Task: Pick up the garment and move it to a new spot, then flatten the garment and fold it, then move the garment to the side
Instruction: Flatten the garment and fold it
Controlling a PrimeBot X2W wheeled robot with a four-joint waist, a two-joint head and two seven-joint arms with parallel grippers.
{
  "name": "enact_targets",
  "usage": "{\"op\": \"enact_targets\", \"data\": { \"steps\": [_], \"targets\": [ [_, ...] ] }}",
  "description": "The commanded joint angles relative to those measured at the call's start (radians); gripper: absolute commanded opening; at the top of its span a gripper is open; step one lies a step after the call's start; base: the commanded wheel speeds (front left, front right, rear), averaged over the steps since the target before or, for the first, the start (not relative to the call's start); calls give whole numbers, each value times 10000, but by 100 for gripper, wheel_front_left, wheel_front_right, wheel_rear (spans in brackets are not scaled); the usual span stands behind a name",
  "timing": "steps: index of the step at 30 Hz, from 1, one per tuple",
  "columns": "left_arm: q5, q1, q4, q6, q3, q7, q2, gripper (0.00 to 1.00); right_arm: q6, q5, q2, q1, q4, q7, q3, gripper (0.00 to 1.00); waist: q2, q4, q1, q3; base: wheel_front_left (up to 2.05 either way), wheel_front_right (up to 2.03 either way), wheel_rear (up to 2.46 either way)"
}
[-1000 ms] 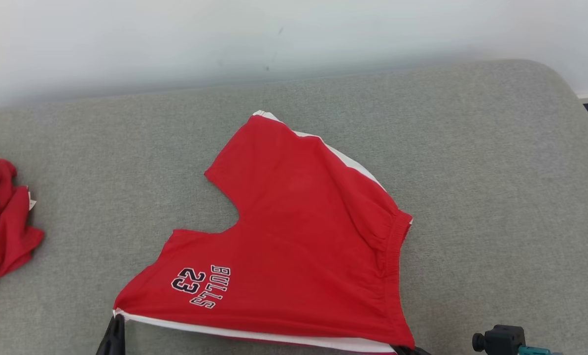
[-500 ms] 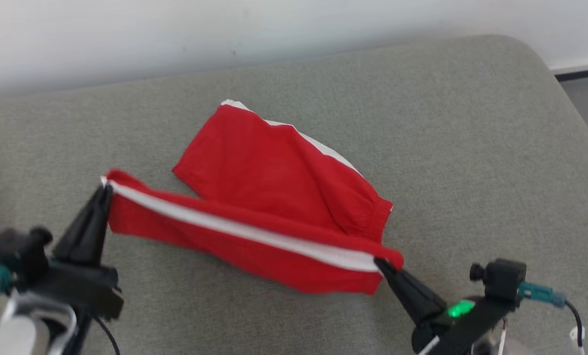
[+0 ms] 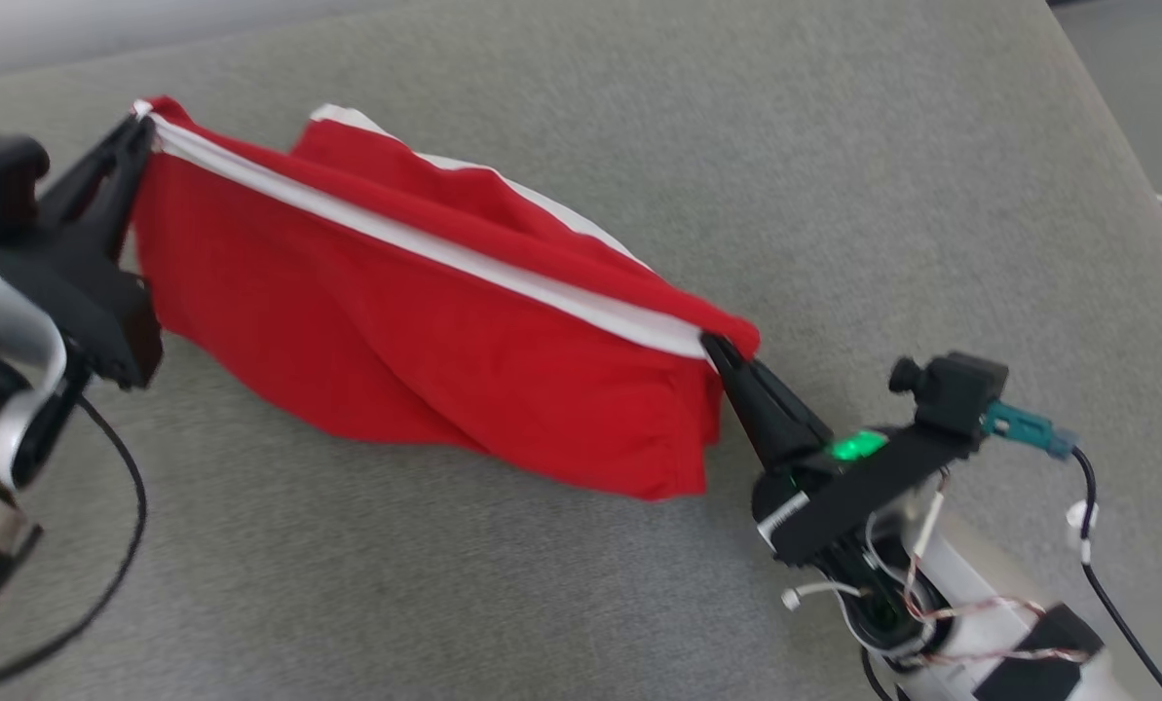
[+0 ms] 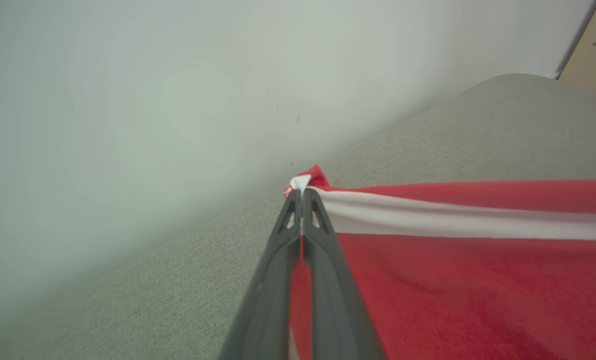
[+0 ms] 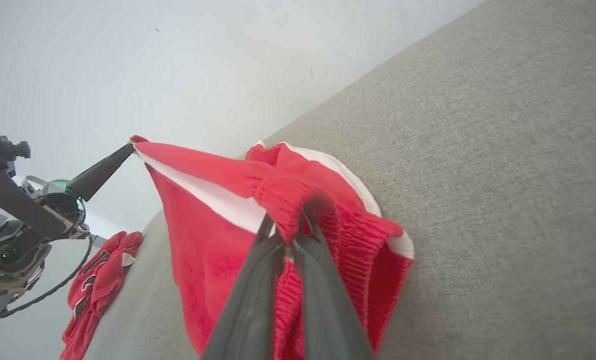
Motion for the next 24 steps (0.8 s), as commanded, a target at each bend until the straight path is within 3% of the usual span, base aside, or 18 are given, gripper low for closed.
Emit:
{"op": "enact_targets", "data": {
  "steps": [1, 12, 20, 21, 22, 23, 24],
  "targets": [
    [70, -427, 254, 34, -254, 112, 235, 0, -25, -119, 155, -319, 186, -106, 60, 0, -2, -704, -2, 735, 0, 0, 0],
    [-525, -2884, 2750, 30, -2054, -54, 456, 0, -25, -443, 870, -1900, 1489, -652, 391, 0, -2, -1376, -2, 1524, 0, 0, 0],
    [-859, -3642, 3767, 28, -3047, -581, 337, 0, -25, -543, 1144, -2340, 2056, -759, 636, 0, -2, -1469, -2, 1683, 0, 0, 0],
    [-891, -3694, 3916, 28, -3107, -644, 326, 0, -25, -585, 1143, -2365, 2109, -738, 702, 27, -2, -1444, -2, 1646, 0, 0, 0],
    [-913, -3728, 4029, 28, -3189, -759, 294, 34, -25, -590, 1154, -2360, 2147, -743, 743, 47, -2, -1414, -2, 1592, 0, 0, 0],
    [-961, -3747, 4145, 28, -3261, -860, 264, 100, -25, -575, 1155, -2339, 2161, -728, 787, 100, -2, -1389, -2, 1529, 0, 0, 0],
    [-1015, -3741, 4250, 28, -3351, -962, 223, 100, -25, -581, 1115, -2304, 2169, -737, 821, 100, -2, -1356, -2, 1442, 0, 0, 0]
  ]
}}
